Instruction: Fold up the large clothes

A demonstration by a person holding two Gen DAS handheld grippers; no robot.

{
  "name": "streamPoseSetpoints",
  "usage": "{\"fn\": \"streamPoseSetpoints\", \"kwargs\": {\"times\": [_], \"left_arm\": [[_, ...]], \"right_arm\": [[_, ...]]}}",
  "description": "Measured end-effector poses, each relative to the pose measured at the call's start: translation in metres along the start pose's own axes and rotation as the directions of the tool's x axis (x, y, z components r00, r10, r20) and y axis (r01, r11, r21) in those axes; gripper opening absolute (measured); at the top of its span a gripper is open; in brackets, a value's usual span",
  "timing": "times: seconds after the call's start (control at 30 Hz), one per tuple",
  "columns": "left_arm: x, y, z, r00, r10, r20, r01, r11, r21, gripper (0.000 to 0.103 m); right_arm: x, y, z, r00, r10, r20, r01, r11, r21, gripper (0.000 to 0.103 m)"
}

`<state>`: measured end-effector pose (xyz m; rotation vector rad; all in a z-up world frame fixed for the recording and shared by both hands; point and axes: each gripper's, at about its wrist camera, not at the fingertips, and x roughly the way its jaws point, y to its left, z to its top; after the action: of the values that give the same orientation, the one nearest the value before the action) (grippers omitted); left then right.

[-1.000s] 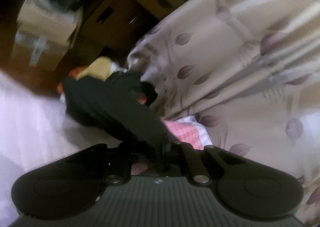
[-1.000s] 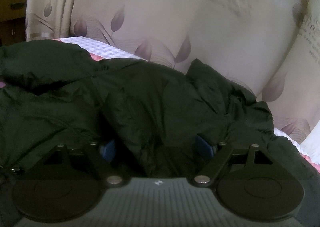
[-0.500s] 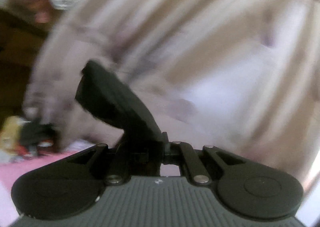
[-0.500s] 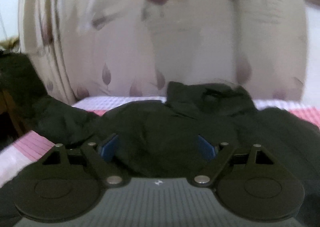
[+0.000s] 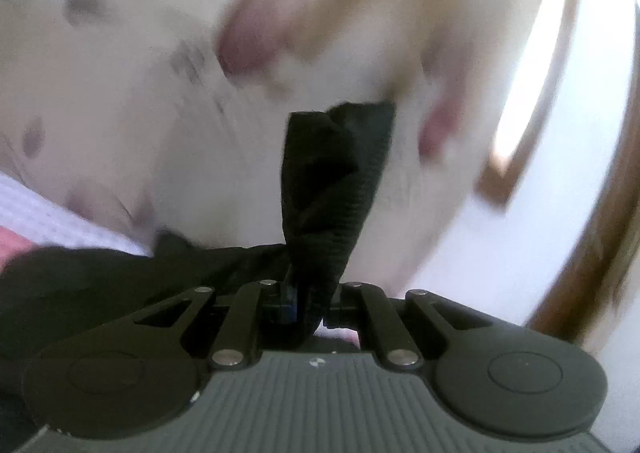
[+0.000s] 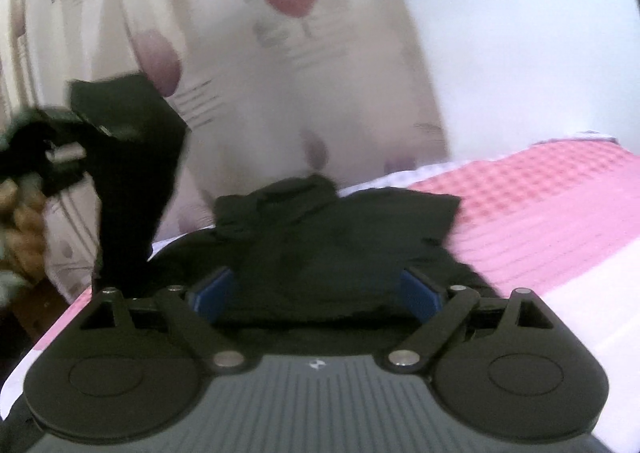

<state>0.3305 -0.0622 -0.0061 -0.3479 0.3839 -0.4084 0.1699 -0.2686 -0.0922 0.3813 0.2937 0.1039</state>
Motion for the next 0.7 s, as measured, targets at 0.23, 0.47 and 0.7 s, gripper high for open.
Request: {"fn": "streamPoseSetpoints", "kwargs": {"times": [0.23,0.47,0.7], "left_arm": [[0.037,-0.012,-0.062,0.994,-0.014,-0.104,0.034,0.982,0.187,0.1],[-0.017,0.032,-0.069,1.0,-0.015,-0.025,0.018,0.99,0.138,0.103],[-0.058,0.147,-0.057,0.975,0.222,0.018,-0.219,0.969,-0.116,0.103]], "right_arm": [[0.0,-0.029,0.002,1.0,-0.001,-0.015,0.002,0.998,0.057,0.091],[0.021,-0.04,0.02,0.995,0.097,-0.027,-0.091,0.978,0.189,0.091],[0.096,-0.029,0.036,0.983,0.128,-0.133,-0.1,0.975,0.197,0.091]]}}
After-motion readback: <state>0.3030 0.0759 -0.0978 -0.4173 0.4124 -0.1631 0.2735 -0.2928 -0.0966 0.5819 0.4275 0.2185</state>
